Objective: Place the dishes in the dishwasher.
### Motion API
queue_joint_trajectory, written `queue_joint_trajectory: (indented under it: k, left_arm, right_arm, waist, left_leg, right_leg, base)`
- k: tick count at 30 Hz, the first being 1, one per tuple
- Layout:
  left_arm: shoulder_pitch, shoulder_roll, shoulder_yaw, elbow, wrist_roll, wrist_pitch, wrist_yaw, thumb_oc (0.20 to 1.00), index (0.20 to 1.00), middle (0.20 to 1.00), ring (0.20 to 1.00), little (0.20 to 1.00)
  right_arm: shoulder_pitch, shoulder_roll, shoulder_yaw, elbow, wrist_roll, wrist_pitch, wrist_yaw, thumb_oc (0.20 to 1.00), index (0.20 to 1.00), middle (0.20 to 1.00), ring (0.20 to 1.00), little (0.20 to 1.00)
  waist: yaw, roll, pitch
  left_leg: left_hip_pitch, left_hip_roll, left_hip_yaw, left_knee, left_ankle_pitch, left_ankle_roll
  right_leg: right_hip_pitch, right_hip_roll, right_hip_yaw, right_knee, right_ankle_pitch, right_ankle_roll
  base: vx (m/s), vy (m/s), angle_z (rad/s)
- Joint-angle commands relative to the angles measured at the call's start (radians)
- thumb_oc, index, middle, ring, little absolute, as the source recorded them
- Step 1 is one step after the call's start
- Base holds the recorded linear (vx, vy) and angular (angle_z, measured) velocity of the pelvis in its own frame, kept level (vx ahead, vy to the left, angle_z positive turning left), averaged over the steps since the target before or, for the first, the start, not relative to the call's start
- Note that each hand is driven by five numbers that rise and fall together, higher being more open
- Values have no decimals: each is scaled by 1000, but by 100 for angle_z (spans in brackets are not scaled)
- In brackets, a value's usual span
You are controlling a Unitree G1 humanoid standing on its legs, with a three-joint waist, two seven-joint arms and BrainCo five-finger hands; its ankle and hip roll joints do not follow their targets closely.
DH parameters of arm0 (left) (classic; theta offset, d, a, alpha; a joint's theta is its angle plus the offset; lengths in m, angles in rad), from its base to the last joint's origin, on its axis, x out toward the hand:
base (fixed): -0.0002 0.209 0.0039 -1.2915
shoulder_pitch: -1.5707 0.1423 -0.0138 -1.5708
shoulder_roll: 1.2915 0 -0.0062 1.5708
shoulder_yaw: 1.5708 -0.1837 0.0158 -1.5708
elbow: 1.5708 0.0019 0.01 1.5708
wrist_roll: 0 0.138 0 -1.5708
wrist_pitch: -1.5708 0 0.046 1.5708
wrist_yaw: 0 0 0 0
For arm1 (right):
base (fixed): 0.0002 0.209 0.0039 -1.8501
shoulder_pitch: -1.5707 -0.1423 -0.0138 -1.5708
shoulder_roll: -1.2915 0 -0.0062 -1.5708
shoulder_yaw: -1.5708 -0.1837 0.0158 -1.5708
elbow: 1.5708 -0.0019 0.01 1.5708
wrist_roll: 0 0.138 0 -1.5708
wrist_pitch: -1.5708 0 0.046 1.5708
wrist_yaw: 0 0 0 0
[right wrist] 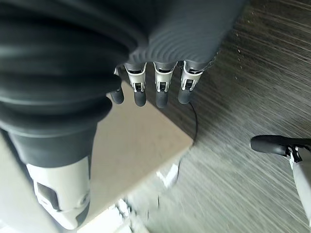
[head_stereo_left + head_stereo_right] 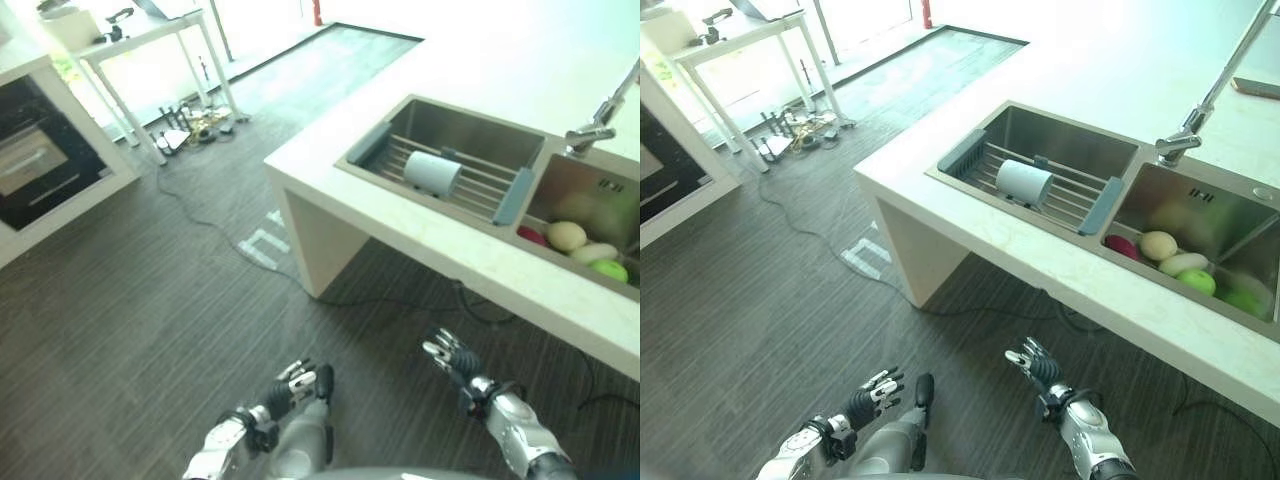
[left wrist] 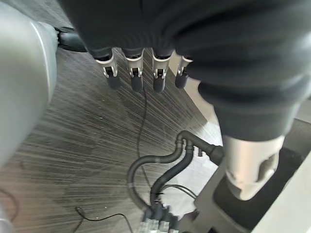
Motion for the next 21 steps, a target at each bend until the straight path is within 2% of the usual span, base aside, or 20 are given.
queue_joint_trajectory:
  k: [1,2,6,11,14,15,16,17,19,21]
  left_arm:
    - [-24,5,-9,-80,12,-21,-32,1000,1000,1000,1000,1000]
    - [-25,12,-19,-79,13,-23,-24,1000,1000,1000,1000,1000]
    - [-38,34,-33,-85,8,-19,-11,1000,1000,1000,1000,1000]
    - [-64,58,-57,-84,6,-22,-5,1000,1000,1000,1000,1000]
    - [-82,53,-75,-76,10,-24,-1,1000,1000,1000,1000,1000]
    - [-90,45,-88,-74,8,-24,4,1000,1000,1000,1000,1000]
    - [-91,43,-93,-74,9,-24,6,1000,1000,1000,1000,1000]
    - [-96,38,-110,-72,-1,-38,39,1000,1000,1000,1000,1000]
    - [-100,35,-111,-70,-24,-51,57,1000,1000,1000,1000,1000]
    - [-101,35,-94,-70,-26,-59,63,1000,1000,1000,1000,1000]
  right_arm:
    - [-34,-13,-32,-45,24,-36,16,1000,1000,1000,1000,1000]
    - [-31,-9,-35,-45,46,-29,26,1000,1000,1000,1000,1000]
    - [-18,5,-47,-59,38,-29,36,1000,1000,1000,1000,1000]
    - [-17,26,-48,-79,40,-44,13,1000,1000,1000,1000,1000]
    - [-18,32,-47,-81,-10,-59,-26,1000,1000,1000,1000,1000]
    - [-17,33,-40,-76,-35,-67,-45,1000,1000,1000,1000,1000]
    - [-18,33,-38,-73,-46,-66,-50,1000,1000,1000,1000,1000]
    - [-36,24,-26,-51,-74,-54,-45,1000,1000,1000,1000,1000]
    - [-63,22,-12,-27,-84,-32,-36,1000,1000,1000,1000,1000]
    - [-85,23,-2,-4,-98,-18,-37,1000,1000,1000,1000,1000]
  waist:
    - [23,35,11]
    - [25,33,6]
    - [19,32,-3]
    - [9,25,-9]
    - [1,19,-12]
    - [-6,26,-7]
    - [-7,30,-4]
    - [-4,50,10]
    - [5,59,26]
    - [15,57,38]
  left_leg:
    - [43,58,-23,31,-37,-76]
    - [67,44,-50,16,-48,-62]
    - [112,14,-75,-20,-60,-32]
    - [136,-34,-84,-37,-84,20]
    - [144,-60,-73,-40,-101,50]
    - [162,-69,-68,-44,-113,68]
    - [168,-69,-65,-45,-117,72]
    - [194,-54,-37,-60,-126,74]
    - [213,-30,6,-69,-129,58]
    - [231,-11,47,-74,-138,38]
  right_leg:
    - [-115,-20,-72,67,18,48]
    - [-126,-27,-71,86,16,54]
    - [-166,-45,-76,131,22,67]
    - [-219,-69,-55,221,86,93]
    - [-248,-80,-42,318,139,109]
    - [-301,-86,-58,433,175,119]
    - [-317,-89,-67,470,181,121]
    - [-391,-114,-121,574,187,113]
    - [-421,-152,-186,517,174,109]
    - [-428,-186,-254,398,180,114]
  base:
    - [202,215,-35]
    - [178,202,-41]
    - [118,178,-19]
    - [58,178,-4]
    - [39,176,-25]
    - [44,181,-23]
    - [24,261,-38]
    - [-13,165,-51]
    - [-13,50,-70]
    - [39,-84,-103]
